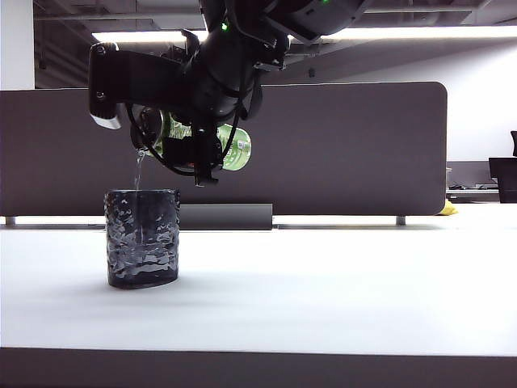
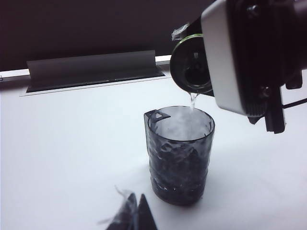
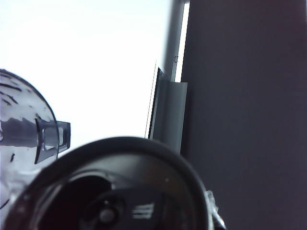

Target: Pick up the metal can, pour some water into the cup, then place the can back on the table.

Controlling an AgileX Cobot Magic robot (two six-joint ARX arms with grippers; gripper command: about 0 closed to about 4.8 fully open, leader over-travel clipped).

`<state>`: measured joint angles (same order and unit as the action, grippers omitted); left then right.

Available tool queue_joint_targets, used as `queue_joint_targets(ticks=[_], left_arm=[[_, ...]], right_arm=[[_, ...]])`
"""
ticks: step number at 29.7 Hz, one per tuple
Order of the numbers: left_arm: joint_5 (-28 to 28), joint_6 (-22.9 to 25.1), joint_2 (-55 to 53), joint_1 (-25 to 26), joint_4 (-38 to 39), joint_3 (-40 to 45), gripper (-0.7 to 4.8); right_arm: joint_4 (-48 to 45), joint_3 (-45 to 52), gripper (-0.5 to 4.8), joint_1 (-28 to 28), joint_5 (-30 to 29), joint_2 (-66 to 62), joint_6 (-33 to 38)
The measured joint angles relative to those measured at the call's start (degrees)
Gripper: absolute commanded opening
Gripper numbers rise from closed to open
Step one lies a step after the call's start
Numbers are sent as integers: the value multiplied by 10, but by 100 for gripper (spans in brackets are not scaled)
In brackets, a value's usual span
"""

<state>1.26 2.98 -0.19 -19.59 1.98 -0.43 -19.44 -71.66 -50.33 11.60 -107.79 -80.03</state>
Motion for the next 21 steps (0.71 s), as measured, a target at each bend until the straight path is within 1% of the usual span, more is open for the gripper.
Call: queue_joint_targets(ticks=[12, 21], left_arm=[[0, 0, 0, 0, 0, 0, -5], [0, 0, 0, 0, 0, 0, -5]], right_arm=[[0, 0, 304, 0, 0, 0, 4], [-16, 0, 304, 0, 9, 0, 66]])
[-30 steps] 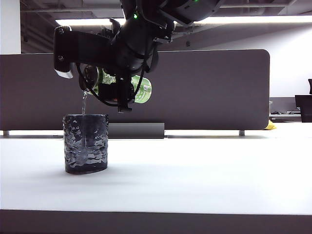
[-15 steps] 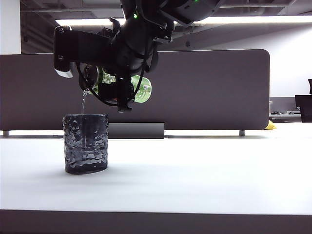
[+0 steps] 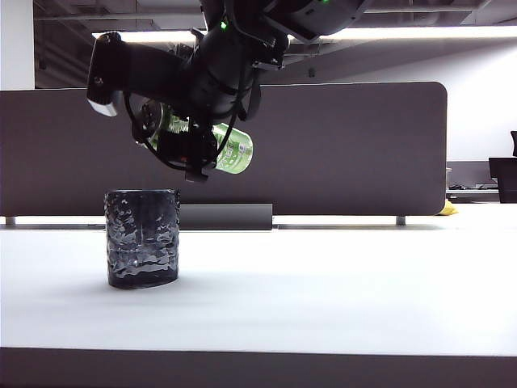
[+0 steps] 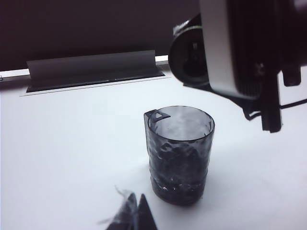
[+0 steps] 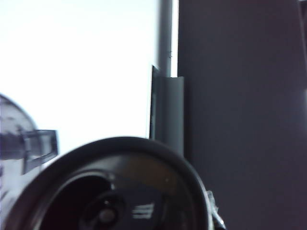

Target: Pick up the metal can, pour some water into the cup, then place the can back on the table.

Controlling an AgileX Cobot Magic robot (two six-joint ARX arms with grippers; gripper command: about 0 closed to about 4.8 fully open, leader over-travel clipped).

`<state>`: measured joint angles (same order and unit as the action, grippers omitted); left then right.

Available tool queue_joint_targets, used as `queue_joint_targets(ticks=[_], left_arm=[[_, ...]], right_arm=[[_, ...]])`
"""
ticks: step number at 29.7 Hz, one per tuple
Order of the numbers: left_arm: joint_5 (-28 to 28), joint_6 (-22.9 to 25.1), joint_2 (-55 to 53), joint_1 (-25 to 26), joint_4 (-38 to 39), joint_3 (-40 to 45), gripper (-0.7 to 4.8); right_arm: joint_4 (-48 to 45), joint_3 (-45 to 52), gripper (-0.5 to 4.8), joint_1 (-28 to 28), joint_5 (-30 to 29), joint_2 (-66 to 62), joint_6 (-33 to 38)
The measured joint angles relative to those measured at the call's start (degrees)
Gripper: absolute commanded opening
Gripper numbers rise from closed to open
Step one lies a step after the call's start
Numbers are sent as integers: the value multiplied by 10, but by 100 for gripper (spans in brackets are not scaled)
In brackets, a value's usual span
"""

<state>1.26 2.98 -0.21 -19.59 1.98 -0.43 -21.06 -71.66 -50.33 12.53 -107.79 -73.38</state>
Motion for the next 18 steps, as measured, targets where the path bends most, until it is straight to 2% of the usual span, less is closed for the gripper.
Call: queue_joint_targets(ticks=[12, 18], left_arm=[[0, 0, 0, 0, 0, 0, -5], [0, 0, 0, 0, 0, 0, -5]], right_arm=[[-14, 0, 304, 0, 15, 0, 122], [-14, 0, 304, 0, 38, 0, 235]])
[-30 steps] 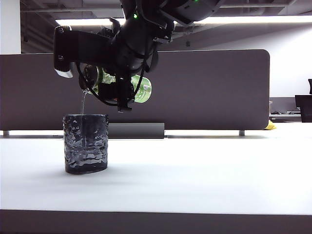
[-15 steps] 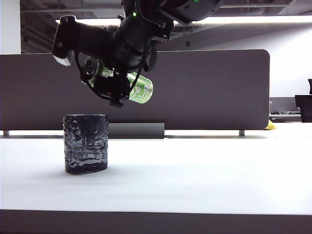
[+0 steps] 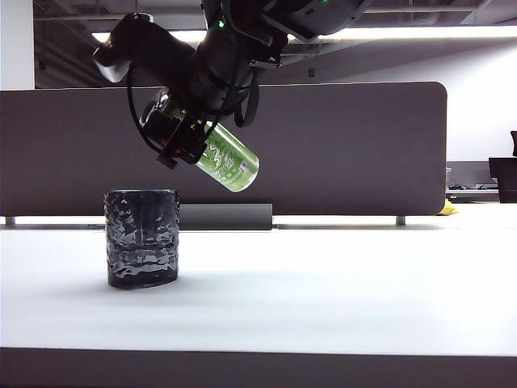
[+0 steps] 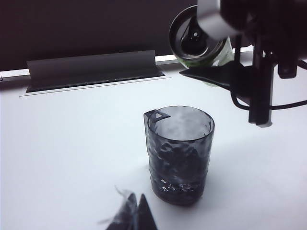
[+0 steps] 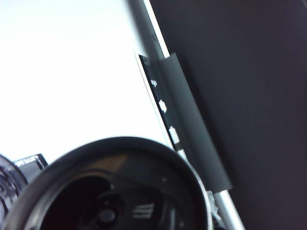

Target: Pick up the metal can, pour some water into the cup, then place the can back on the table.

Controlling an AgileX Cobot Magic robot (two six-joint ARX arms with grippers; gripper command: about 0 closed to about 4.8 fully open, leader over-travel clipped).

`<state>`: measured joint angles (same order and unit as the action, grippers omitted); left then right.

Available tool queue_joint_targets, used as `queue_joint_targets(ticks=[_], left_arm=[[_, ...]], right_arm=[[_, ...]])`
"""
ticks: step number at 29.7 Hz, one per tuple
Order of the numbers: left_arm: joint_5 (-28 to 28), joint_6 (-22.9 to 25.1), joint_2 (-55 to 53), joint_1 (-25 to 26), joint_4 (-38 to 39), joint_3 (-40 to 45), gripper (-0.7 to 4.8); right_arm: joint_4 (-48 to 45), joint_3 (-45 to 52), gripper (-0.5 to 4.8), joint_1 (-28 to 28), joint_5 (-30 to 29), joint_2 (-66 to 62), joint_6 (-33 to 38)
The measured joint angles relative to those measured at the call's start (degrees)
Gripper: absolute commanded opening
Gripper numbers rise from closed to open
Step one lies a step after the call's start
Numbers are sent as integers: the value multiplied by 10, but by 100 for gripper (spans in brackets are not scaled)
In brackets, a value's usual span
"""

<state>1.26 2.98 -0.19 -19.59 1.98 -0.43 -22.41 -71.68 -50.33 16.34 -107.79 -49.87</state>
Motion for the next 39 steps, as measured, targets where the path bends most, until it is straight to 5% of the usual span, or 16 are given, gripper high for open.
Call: queue_joint_targets(ticks=[11, 28, 39], left_arm=[[0, 0, 0, 0, 0, 0, -5], [0, 0, 0, 0, 0, 0, -5], [0, 0, 0, 0, 0, 0, -5]], right_arm=[[0, 0, 304, 17, 2, 16, 213], [24, 12, 304, 67, -33, 46, 393], [-52, 152, 290, 94, -57, 102, 488]])
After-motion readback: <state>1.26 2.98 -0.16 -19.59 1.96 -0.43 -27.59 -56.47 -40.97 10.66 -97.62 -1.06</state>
